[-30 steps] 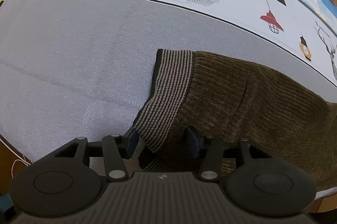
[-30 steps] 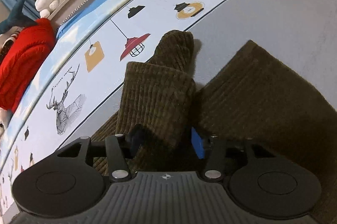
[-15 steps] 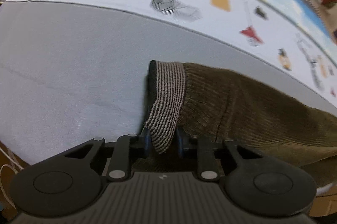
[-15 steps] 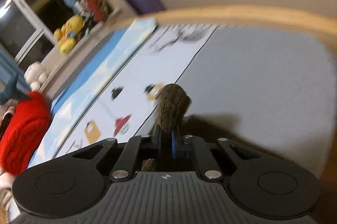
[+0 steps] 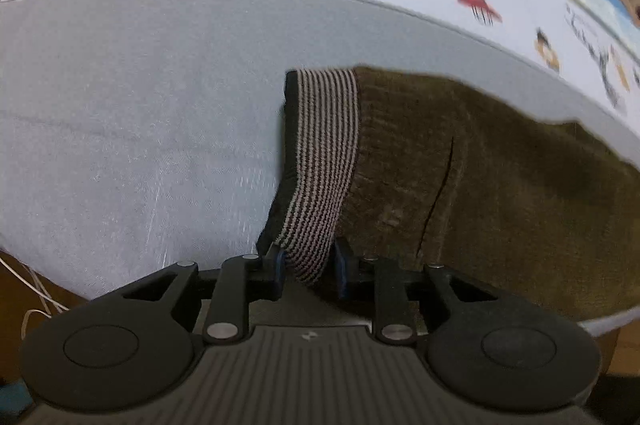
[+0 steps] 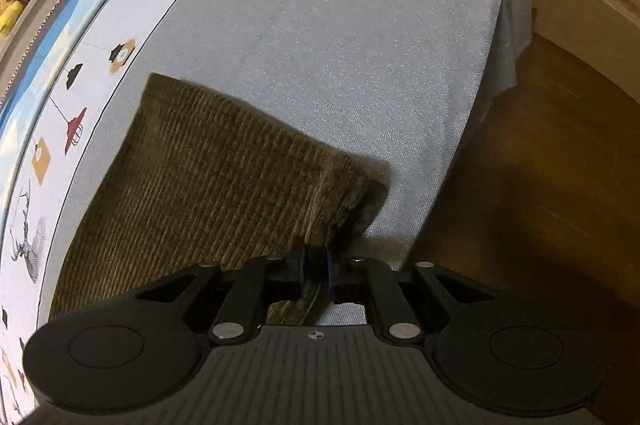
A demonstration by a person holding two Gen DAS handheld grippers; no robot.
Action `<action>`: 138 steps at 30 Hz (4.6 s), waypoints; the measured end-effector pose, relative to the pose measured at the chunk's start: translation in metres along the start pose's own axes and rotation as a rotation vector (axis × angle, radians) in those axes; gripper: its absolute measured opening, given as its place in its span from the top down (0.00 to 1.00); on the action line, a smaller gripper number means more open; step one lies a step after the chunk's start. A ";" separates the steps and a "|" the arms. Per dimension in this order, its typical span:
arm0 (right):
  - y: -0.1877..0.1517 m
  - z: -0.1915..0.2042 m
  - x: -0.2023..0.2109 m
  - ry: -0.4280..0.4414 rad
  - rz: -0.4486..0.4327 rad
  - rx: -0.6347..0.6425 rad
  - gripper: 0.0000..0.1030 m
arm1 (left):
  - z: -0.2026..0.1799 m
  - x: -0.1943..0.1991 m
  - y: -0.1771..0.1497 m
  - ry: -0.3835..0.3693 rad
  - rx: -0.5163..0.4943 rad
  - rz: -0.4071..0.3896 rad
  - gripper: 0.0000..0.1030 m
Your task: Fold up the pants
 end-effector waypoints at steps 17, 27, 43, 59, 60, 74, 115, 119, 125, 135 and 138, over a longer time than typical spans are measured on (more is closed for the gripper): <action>0.025 0.118 0.089 0.224 -0.407 0.213 0.64 | 0.006 -0.017 0.005 0.167 -0.138 0.024 0.46; -0.086 0.293 0.134 0.516 -0.374 0.730 0.84 | -0.029 0.034 0.040 0.230 -0.224 -0.245 0.47; -0.326 0.450 0.133 0.715 0.092 1.216 0.76 | -0.062 -0.034 0.023 0.158 -0.381 0.025 0.47; -0.398 0.476 0.080 0.638 0.305 1.359 0.63 | -0.063 -0.030 0.022 0.147 -0.396 0.015 0.47; -0.400 0.478 0.079 0.641 0.316 1.354 0.62 | -0.063 -0.030 0.022 0.147 -0.398 0.014 0.46; -0.385 0.519 0.106 0.777 0.260 1.280 0.93 | -0.060 -0.031 0.023 0.129 -0.385 0.014 0.46; -0.236 0.498 0.108 0.465 -0.314 1.030 0.93 | -0.053 -0.011 0.036 0.089 -0.300 -0.047 0.45; -0.216 0.459 0.124 0.546 -0.280 1.058 0.92 | -0.060 0.011 0.051 0.029 -0.257 -0.163 0.45; -0.211 0.410 0.133 0.513 -0.323 1.196 0.87 | -0.086 0.007 0.055 0.031 -0.326 -0.173 0.45; -0.087 0.297 0.181 0.518 -0.399 0.716 0.72 | -0.131 -0.007 0.065 0.010 -0.357 -0.170 0.45; -0.060 0.248 0.185 0.498 -0.412 0.604 0.71 | -0.117 -0.022 0.063 0.062 -0.336 -0.106 0.46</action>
Point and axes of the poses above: each gripper's, at about its wrist camera, not at the fingertips, and x roughly against the way its jaws point, z to its left, y to its top, the point moved 10 cm from there along -x, roughly the way its jaws point, and after that the axes turned 9 degrees about -y, right-handed, at the moved point
